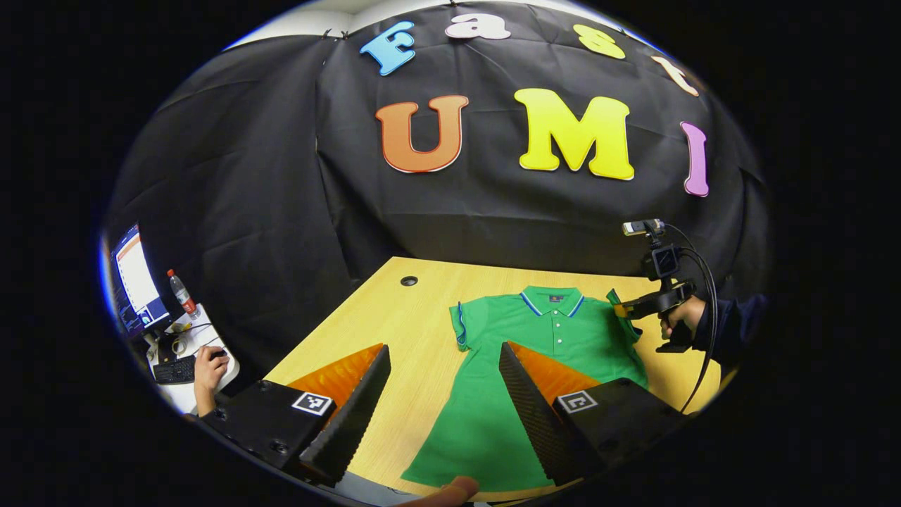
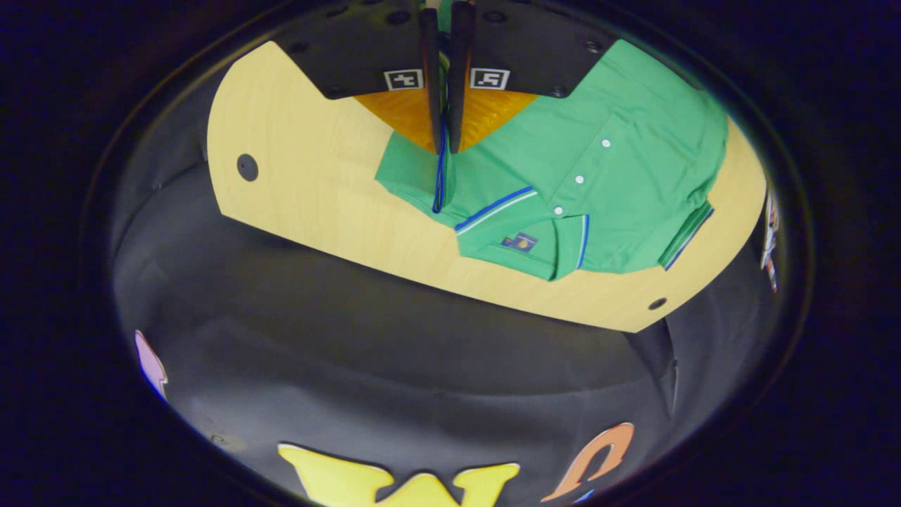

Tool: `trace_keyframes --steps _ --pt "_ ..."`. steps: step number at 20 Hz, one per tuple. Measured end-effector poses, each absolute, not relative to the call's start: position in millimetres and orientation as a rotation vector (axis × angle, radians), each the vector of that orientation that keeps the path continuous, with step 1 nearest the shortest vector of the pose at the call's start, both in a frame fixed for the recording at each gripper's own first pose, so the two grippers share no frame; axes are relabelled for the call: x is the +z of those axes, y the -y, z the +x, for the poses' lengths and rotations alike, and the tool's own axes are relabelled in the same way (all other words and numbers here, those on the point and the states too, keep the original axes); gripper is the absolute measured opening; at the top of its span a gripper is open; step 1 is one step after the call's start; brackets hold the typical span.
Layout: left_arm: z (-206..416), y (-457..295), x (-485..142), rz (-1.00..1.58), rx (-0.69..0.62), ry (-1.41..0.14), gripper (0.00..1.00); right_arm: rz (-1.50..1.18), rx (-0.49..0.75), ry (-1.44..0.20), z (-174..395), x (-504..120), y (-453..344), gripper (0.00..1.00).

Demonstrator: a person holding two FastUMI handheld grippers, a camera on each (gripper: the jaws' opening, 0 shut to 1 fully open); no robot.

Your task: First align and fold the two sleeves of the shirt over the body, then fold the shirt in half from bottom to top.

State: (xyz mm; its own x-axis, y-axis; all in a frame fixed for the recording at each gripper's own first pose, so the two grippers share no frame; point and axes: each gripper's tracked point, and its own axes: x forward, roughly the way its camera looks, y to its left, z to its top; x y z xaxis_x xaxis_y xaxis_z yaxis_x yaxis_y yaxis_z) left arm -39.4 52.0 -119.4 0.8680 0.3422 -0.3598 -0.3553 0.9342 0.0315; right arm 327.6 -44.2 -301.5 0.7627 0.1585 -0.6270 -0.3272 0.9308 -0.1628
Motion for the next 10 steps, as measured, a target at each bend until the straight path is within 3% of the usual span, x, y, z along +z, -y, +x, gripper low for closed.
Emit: trace_keyframes --steps 10 --pt "-47 -62 -121 -0.047 0.358 -0.372 1.0 -0.385 0.368 -0.677 292 -336 -16 0.1"
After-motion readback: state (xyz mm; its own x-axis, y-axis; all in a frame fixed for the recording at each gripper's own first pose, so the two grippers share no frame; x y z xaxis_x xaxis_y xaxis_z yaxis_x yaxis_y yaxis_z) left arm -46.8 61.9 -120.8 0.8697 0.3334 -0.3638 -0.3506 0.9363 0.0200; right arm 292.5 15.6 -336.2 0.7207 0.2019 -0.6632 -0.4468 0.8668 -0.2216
